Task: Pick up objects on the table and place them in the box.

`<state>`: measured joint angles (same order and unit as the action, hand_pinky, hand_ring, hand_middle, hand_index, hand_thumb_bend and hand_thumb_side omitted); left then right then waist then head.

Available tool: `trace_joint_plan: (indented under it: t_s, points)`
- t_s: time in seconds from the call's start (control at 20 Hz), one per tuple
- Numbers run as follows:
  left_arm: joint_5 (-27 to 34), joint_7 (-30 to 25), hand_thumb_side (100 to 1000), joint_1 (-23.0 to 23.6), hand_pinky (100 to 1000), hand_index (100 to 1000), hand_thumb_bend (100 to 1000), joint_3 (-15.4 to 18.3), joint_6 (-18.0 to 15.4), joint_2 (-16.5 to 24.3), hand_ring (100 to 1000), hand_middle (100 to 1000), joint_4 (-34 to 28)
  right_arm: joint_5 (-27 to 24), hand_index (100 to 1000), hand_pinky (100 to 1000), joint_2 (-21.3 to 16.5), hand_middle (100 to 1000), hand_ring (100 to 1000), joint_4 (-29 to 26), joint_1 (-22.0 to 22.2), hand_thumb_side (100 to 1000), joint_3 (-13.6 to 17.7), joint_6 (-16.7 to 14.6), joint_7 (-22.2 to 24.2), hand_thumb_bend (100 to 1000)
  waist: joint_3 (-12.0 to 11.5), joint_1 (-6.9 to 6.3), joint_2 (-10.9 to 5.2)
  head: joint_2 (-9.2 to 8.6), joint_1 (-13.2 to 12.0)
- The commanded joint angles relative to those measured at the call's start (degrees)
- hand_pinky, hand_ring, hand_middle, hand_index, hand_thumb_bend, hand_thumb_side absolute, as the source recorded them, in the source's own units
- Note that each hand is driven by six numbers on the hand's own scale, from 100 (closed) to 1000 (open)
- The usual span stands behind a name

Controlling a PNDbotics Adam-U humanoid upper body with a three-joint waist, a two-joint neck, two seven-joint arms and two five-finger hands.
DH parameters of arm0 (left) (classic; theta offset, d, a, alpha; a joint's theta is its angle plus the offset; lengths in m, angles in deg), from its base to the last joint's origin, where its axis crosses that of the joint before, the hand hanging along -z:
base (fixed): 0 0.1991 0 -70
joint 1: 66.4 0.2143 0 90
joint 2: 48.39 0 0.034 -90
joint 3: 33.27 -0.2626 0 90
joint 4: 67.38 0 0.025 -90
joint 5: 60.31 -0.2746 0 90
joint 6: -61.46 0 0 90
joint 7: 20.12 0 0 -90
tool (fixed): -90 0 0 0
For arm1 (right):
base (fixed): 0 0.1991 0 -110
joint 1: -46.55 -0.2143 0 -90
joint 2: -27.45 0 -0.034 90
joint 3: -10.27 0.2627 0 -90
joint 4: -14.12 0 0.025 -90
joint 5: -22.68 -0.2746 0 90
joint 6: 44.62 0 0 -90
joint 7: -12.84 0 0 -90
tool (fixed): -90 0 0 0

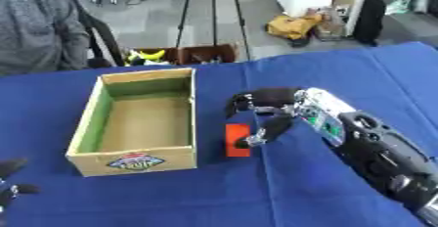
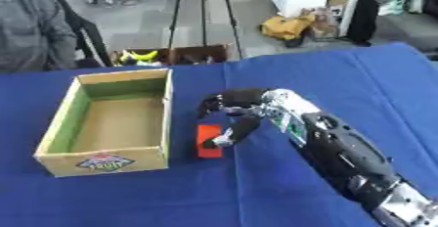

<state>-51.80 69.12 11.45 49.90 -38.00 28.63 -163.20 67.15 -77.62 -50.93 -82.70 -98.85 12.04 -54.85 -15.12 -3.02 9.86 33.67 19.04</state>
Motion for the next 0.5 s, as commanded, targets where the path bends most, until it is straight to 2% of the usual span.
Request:
trace_joint_plan:
  t_s: [0.05, 0.4, 0.5]
  points:
    - [-0.1, 0.2, 990, -0.8, 532, 668, 100, 0.5, -0.1, 0.6, 821, 650, -1.3, 2.0, 919, 780, -0.3, 895, 1000, 0.0, -0.6, 1000, 0.1, -0.5, -0.6, 468, 0.1, 0.01, -1.03, -0.38, -0.1]
    - [-0.1, 0.3, 990, -0.6, 532, 668, 100, 0.5, -0.1, 0.5, 821, 650, -1.3, 5.8, 886, 778, 0.9, 889, 993, 1.8, -0.4, 1000, -0.2, -1.7, -2.6, 455, 0.2, -0.21, -1.12, -0.27, 0.0]
    - [-0.1, 0.3, 990, -0.6, 532, 667, 100, 0.5, -0.1, 0.5, 821, 650, -1.3, 6.4, 849, 775, 1.1, 883, 988, 2.0, -0.3, 952, -0.2, -1.9, -3.3, 422, 0.2, -0.23, -1.12, -0.23, 0.0]
